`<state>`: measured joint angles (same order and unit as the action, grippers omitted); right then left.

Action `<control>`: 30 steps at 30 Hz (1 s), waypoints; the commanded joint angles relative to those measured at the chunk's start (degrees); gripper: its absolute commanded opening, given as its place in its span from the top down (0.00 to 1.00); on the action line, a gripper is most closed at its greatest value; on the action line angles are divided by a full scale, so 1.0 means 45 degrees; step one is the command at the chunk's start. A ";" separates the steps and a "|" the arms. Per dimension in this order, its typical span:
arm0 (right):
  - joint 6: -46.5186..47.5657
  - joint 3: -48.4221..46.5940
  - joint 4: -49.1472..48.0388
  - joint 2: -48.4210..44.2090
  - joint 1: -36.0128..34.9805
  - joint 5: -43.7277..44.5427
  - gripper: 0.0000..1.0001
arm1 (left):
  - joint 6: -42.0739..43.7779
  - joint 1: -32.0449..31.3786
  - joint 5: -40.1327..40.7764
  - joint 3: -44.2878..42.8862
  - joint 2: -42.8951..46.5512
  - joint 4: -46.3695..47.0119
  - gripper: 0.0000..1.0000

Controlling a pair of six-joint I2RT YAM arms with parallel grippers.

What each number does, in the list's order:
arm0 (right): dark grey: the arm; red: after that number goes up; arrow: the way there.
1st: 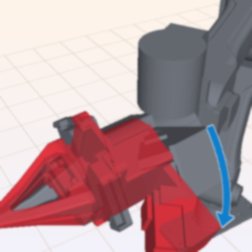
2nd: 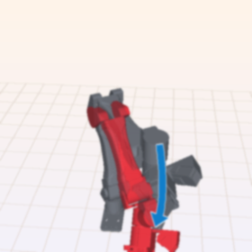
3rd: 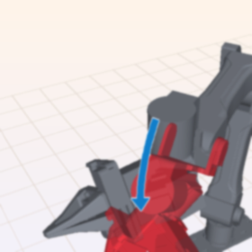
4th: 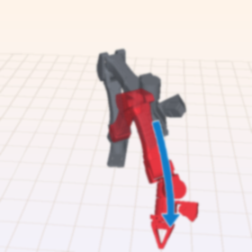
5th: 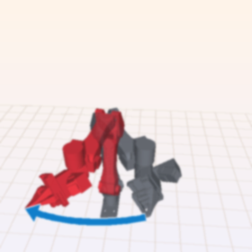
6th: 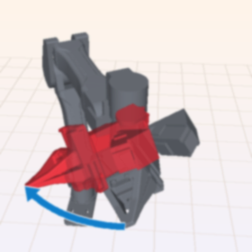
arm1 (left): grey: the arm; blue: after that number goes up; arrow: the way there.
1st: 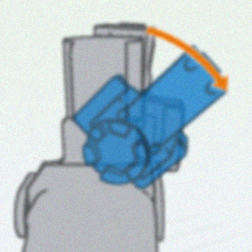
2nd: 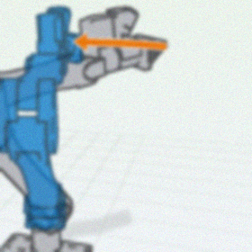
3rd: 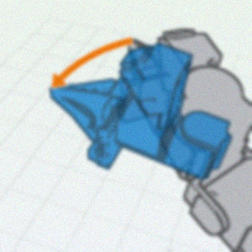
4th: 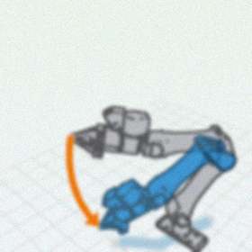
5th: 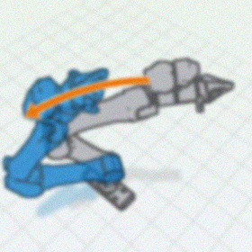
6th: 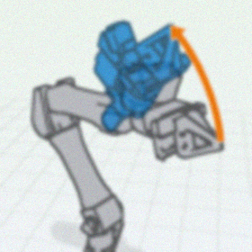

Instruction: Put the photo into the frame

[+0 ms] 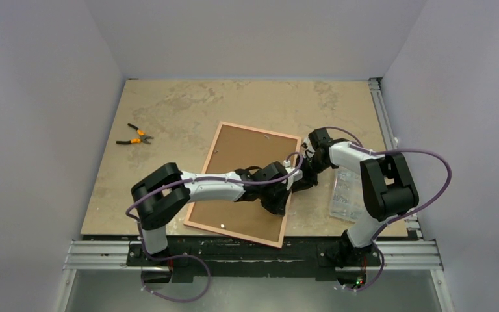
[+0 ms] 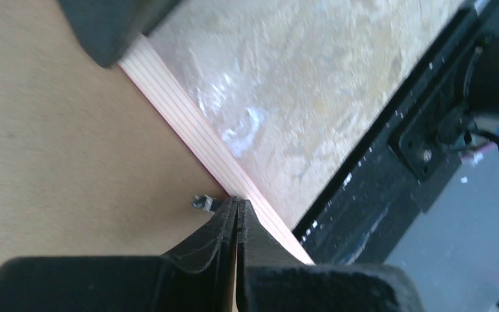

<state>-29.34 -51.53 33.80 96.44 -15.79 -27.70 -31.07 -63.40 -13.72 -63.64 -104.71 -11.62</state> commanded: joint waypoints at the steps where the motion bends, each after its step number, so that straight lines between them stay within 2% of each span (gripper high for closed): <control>1: 0.0425 0.0054 -0.1509 0.0800 -0.0066 0.2094 1.00 | 0.0750 -0.0541 -0.2206 0.0473 0.0131 -0.1043 1.00; 7: 0.0499 -0.0029 -0.1437 0.0671 -0.0045 0.2003 1.00 | 0.0344 -0.0521 -0.1944 0.1195 0.1226 -0.0357 1.00; 12: 0.0821 -0.0156 -0.1313 0.0227 -0.0045 0.1465 1.00 | -0.0555 -0.0120 -0.2264 0.1484 0.2422 0.1039 0.62; 15: 0.1127 -0.0308 -0.1019 -0.0365 -0.0045 0.1427 1.00 | -0.1291 0.0425 -0.2937 0.1922 0.2843 0.2213 0.50; 16: 0.1205 -0.0349 -0.0885 -0.0578 -0.0045 0.1473 0.88 | -0.1554 0.0654 -0.3081 0.2118 0.2988 0.2621 0.47; 18: 0.1315 -0.0384 -0.0639 -0.1044 -0.0035 0.1598 0.70 | -0.2038 0.1238 -0.3219 0.2668 0.3375 0.3396 0.41; 21: 0.1368 -0.0326 -0.0363 -0.1679 -0.0064 0.1842 0.49 | -0.2815 0.2476 -0.3201 0.3883 0.4349 0.4254 0.32; 23: 0.1381 -0.0202 -0.0256 -0.2046 -0.0055 0.1854 0.39 | -0.3056 0.3547 -0.2947 0.4637 0.5486 0.4092 0.27; 25: 0.1412 -0.0021 -0.0200 -0.2327 -0.0057 0.1831 0.32 | -0.3034 0.4902 -0.2327 0.5282 0.6663 0.3126 0.20; 27: 0.1434 0.0165 -0.0224 -0.2533 -0.0058 0.1714 0.25 | -0.2878 0.6192 -0.1287 0.5750 0.7998 0.1329 0.15; 28: 0.1436 0.0255 -0.0238 -0.2585 -0.0065 0.1629 0.23 | -0.2727 0.6792 -0.0429 0.5820 0.8637 0.0145 0.12; 30: 0.1410 0.0480 -0.0342 -0.2692 -0.0065 0.1358 0.18 | -0.2421 0.7628 0.2369 0.5520 0.9654 -0.2834 0.05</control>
<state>-23.94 -51.35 32.91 85.71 -16.08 -21.34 -42.94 -34.87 -20.12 -38.11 -69.65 -5.65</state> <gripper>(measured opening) 0.781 0.893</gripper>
